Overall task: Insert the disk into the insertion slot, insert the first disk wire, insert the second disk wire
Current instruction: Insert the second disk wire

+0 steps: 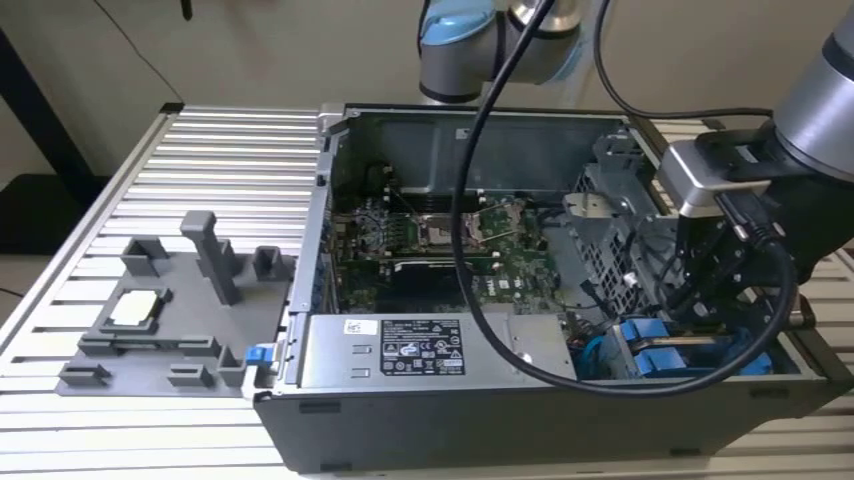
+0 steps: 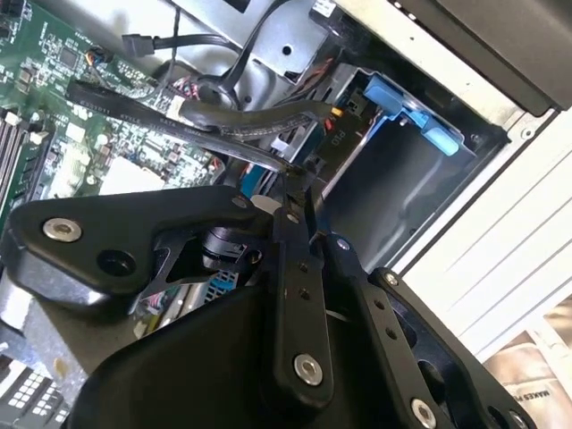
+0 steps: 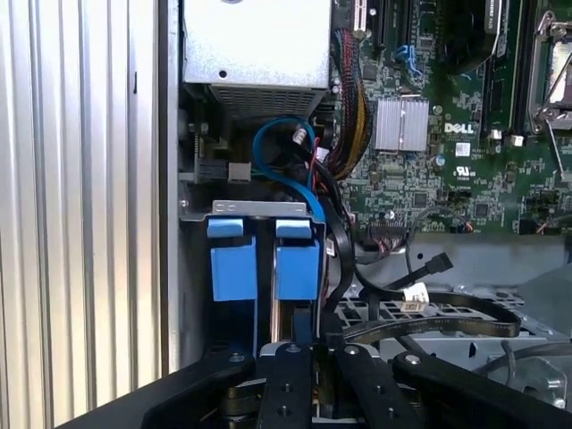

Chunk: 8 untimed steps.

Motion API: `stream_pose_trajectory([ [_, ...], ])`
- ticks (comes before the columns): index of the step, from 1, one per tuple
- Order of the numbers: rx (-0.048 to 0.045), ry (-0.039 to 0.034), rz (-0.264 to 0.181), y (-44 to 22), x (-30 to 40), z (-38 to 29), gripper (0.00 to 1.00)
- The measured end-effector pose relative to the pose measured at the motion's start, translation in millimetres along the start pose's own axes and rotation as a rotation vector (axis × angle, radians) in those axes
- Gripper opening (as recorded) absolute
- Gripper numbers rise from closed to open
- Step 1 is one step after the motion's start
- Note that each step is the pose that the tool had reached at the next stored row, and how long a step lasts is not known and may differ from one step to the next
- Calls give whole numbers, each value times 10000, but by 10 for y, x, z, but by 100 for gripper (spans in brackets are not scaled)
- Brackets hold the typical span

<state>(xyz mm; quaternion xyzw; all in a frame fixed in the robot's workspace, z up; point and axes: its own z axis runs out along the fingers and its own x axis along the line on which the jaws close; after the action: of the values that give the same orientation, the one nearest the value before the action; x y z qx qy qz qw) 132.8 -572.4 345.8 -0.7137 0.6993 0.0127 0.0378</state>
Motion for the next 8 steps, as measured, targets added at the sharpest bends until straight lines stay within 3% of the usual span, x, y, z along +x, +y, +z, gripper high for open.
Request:
stream_pose_trajectory([
  [8, 4, 3, 53, -16, 15, 18, 16],
])
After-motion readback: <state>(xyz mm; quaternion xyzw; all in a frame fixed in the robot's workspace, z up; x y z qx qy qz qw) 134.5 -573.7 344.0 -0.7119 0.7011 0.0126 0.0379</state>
